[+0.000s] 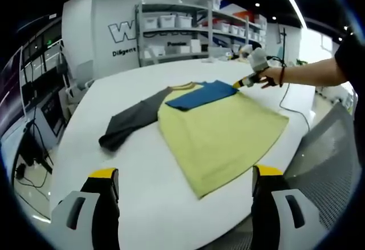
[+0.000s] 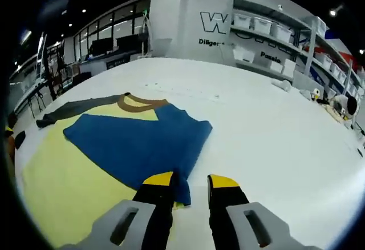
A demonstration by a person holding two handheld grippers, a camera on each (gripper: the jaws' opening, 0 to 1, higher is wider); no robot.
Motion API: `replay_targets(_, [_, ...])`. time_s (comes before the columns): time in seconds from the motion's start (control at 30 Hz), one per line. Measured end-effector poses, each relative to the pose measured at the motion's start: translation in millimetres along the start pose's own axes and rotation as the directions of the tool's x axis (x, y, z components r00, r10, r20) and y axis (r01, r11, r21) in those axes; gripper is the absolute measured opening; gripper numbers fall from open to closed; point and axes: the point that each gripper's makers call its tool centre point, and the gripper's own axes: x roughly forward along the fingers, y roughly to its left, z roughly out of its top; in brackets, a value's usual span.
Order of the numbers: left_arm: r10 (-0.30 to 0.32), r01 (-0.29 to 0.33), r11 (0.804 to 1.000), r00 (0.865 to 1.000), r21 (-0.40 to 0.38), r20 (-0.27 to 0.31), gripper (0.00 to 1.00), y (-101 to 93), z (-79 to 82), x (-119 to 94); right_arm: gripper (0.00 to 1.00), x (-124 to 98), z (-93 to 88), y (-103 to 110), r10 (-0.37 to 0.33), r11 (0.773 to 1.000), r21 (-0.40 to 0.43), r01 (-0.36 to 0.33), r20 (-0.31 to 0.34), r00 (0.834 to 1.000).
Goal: Fold the garment on the visible template until the final outline fits inside the template.
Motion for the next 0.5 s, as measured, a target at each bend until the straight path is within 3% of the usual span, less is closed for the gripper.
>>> replay_targets(0.2, [0.004,-0.004,1.0,1.0,-0.007,-0.001,0.92,1.3,-0.5,0.3,0.14,1.6,-4.6,-3.3,-0.026,1.0,0.015,0.027,-0.03,0.999])
replay_targets(0.33, [0.004,-0.004,1.0,1.0,0.0,-0.012,0.92,0.6,-2.0,0.7,0.0,1.2,-7.2,3.7,-0.014,1.0,0.006,0.015,-0.043,0.999])
replay_targets(0.5, [0.009,-0.009,1.0,1.0,0.006,-0.023,0.91,1.1,-3.7,0.8,0.0,-2.4,-9.4,3.2,-0.033,0.999,0.031,0.036,-0.07,0.997])
